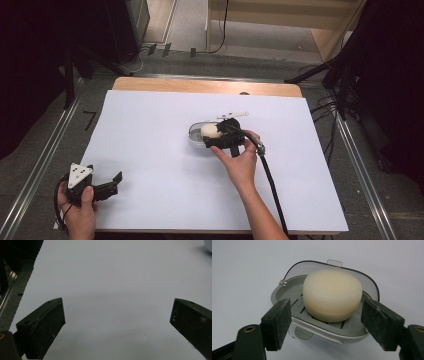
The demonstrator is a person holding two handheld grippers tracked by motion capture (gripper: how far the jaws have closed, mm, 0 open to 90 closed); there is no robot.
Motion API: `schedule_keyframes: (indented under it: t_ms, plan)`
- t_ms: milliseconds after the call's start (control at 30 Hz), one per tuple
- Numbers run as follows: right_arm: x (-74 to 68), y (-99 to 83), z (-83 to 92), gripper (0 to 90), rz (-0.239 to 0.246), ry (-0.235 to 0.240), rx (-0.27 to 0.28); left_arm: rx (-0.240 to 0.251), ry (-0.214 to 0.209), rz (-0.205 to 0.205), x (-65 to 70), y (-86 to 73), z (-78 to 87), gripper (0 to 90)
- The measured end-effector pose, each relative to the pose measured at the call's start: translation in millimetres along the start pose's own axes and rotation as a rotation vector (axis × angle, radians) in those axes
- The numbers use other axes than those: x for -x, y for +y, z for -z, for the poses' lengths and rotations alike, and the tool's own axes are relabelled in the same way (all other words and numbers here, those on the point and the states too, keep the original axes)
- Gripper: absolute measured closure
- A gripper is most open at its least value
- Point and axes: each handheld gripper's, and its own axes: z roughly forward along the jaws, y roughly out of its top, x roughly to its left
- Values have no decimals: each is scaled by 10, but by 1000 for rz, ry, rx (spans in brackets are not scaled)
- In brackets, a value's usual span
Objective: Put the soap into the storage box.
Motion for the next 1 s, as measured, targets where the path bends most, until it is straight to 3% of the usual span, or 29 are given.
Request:
schedule_keyframes:
  t_ms: [267,1000]
  plan:
    - [68,-58,123,254,-8,0,21,1,2,-2,1,0,0,4]
    - [434,-354,397,257,-44,-20,45,4,3,-4,4,-2,0,4]
